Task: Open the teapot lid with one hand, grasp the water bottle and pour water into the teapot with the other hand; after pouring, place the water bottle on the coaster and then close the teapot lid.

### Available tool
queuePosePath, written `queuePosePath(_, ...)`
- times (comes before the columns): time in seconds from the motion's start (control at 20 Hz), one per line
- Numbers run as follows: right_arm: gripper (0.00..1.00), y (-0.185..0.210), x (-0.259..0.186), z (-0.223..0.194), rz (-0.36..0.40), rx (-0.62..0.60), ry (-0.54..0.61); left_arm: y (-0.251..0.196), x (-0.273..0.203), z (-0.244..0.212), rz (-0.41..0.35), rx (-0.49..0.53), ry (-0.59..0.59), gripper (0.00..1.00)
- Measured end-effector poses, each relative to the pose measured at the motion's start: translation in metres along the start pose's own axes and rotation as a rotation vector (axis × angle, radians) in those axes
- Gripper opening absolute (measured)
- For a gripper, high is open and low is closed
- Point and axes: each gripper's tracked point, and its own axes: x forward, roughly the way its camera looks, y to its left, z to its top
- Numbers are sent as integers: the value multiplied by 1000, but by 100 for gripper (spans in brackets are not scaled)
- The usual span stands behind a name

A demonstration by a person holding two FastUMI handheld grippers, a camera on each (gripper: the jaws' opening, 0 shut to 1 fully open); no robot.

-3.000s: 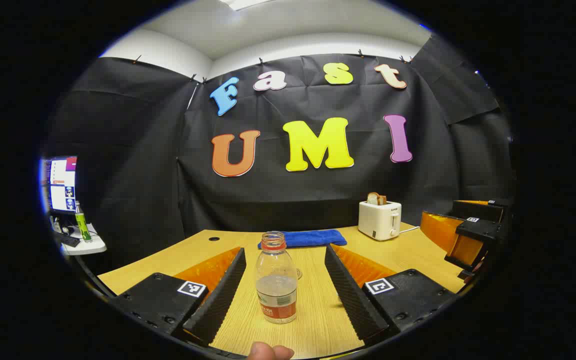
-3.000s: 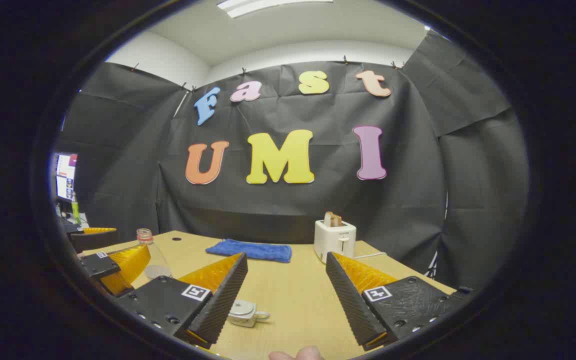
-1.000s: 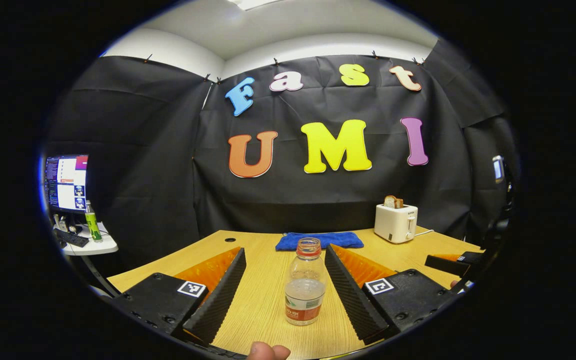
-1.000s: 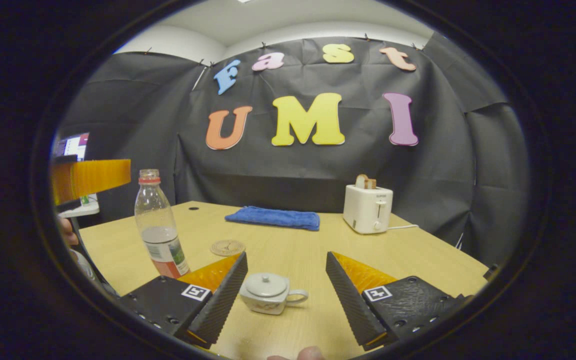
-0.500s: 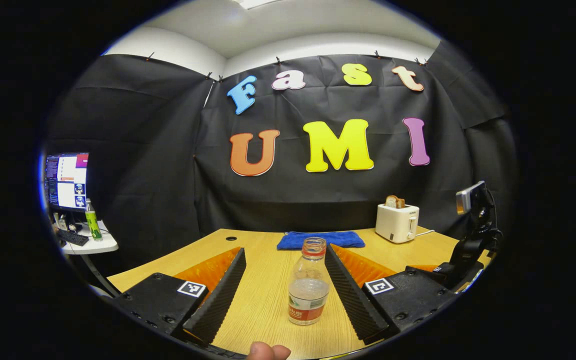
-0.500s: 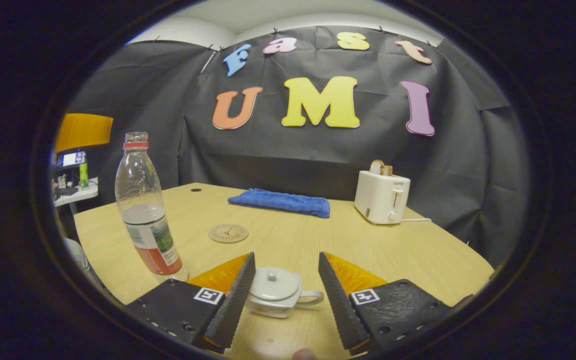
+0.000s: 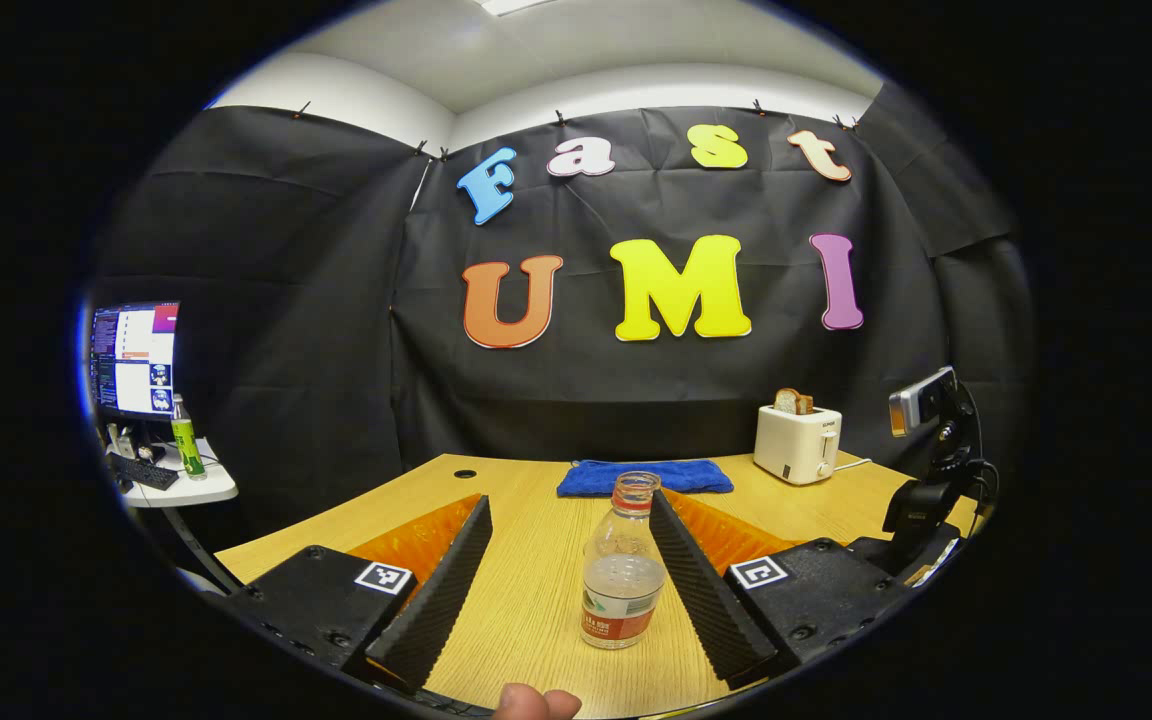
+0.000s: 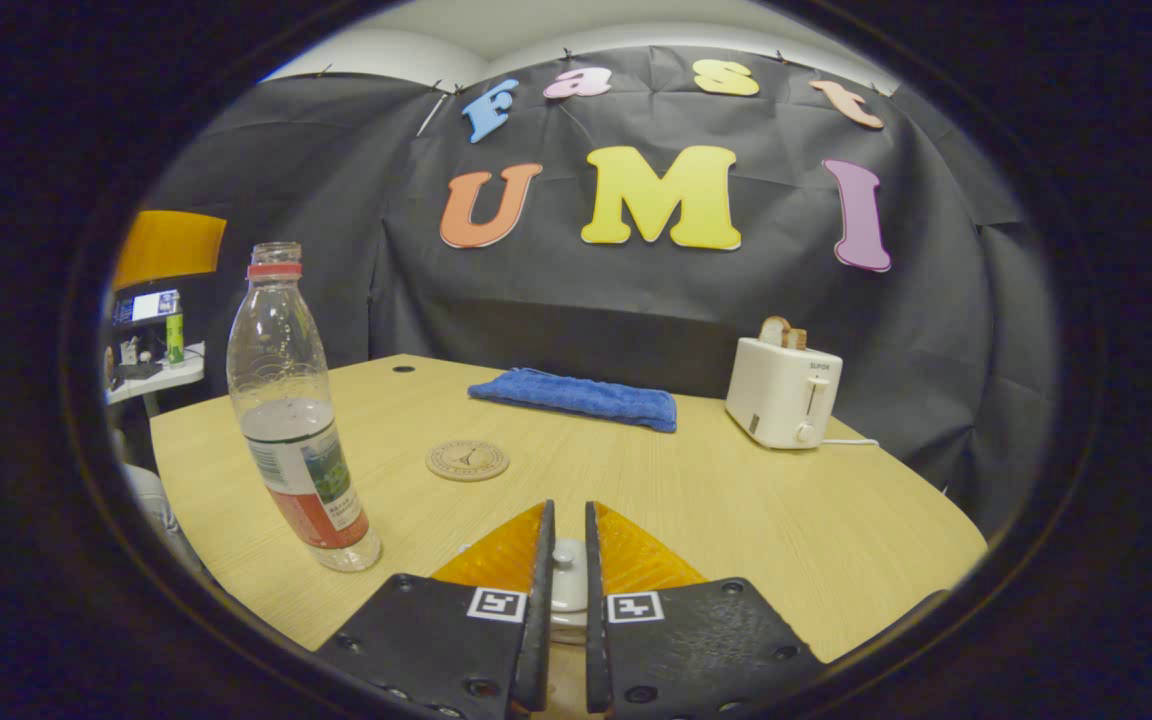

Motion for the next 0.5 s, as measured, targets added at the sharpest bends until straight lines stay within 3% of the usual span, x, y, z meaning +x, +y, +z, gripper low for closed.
queuePosePath(0.1, 3, -3, 5, -3, 8, -15, -4, -2, 1, -7, -4, -20, 16, 99)
queuePosePath(0.5, 0, -1, 2, 6, 58, -3, -12, -20, -16, -85, -110, -64, 189, 99)
